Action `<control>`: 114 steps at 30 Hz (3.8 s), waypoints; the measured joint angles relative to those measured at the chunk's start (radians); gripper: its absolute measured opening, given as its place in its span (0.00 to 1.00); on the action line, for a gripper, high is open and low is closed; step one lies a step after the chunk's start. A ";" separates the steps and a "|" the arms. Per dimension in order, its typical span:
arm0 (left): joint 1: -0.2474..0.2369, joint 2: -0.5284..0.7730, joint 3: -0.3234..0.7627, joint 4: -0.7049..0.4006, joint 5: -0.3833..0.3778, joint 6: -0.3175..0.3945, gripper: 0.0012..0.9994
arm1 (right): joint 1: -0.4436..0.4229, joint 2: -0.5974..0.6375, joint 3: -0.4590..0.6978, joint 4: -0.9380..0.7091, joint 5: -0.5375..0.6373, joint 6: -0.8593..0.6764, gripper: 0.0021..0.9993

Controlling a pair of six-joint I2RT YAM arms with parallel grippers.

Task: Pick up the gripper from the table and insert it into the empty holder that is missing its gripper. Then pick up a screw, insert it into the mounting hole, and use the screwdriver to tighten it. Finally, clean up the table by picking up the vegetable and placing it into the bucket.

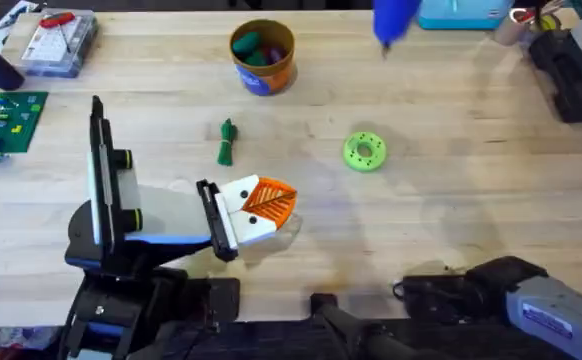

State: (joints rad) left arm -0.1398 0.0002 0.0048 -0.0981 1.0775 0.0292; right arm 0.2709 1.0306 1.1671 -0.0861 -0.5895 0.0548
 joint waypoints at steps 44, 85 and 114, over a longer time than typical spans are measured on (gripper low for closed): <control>0.000 0.000 0.000 -0.001 0.000 0.000 0.01 | 0.276 0.176 -0.092 1.041 -0.536 0.541 0.11; 0.000 0.000 0.000 -0.003 0.000 0.000 0.01 | 0.388 0.238 -0.296 1.115 -0.554 0.455 0.11; 0.000 0.000 0.000 -0.003 0.000 0.000 0.01 | 0.462 0.272 -0.365 1.111 -0.555 0.309 0.11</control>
State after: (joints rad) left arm -0.1398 0.0001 0.0051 -0.1013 1.0775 0.0292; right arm 0.7330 1.3029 0.8024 1.0249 -1.1446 0.3637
